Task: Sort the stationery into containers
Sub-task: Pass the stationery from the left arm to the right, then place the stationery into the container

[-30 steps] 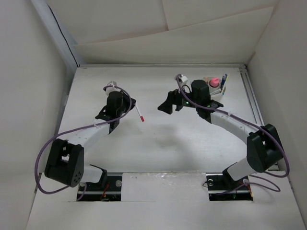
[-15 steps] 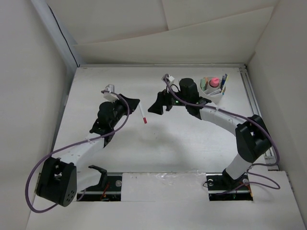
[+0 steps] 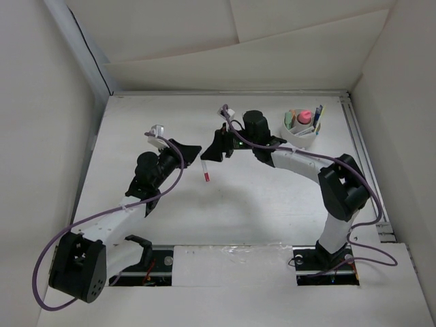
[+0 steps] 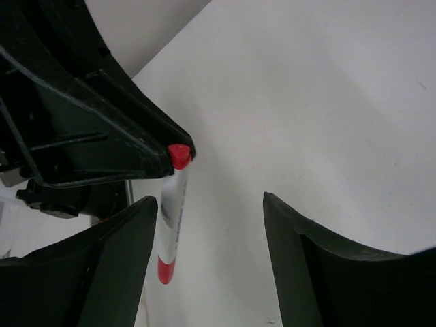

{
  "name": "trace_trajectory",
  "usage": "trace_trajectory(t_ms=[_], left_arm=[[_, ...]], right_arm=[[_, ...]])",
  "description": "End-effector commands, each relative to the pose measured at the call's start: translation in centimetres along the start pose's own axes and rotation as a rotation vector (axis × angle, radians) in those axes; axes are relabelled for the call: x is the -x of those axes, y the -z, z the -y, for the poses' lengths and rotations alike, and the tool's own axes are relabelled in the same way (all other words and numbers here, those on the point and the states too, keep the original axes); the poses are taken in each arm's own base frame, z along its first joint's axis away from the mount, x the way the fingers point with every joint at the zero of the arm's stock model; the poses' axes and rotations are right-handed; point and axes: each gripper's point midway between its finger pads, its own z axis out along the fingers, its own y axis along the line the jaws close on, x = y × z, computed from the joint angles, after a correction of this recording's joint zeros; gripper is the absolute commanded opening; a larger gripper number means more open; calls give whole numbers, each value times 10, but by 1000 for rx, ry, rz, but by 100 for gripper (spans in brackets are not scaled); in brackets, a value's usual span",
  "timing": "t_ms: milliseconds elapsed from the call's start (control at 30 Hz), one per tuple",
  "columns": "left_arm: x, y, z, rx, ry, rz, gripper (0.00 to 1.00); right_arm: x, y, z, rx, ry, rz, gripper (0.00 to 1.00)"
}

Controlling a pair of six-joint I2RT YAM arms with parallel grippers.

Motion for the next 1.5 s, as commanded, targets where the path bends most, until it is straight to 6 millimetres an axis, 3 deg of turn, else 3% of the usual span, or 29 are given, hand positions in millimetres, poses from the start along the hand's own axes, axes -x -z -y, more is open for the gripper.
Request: trace_trajectory(t_ms=[0,100,200,367,667,800,867,1000,1133,1267,1400,1467], left_arm=[[6,5,20,-96,-28,23,0],[8,5,22,-102,-30,29,0],[3,6,20,-103,-29,15,0],[5,8,25,-123,-34,19,0],[1,11,27,-136,-25,5,0],[4,12,30,-139,-27,8,0],[5,11,31,-137,-26,6,15],[12,13,35,-139,-12,34,32],[23,20,38,-121,-13,80,39],[34,29,40,-107,-15,136,53],[35,34,37,-95,-14,154,64],[33,34,32,-82,-20,155,71]], right_arm=[[32,-6,-29,97,94,74,69],[32,-8,-40,142,96,70,66],[31,-11,-37,143,86,70,61],[33,-13,-39,160,85,81,46],[30,-14,-36,161,65,80,8],[25,-14,-35,157,57,73,4],[22,-14,-33,155,51,67,4],[24,-6,-27,131,47,80,4],[25,1,-18,109,37,87,3],[37,16,-2,66,36,122,3],[55,43,18,7,38,174,2],[68,70,45,-81,25,228,2]])
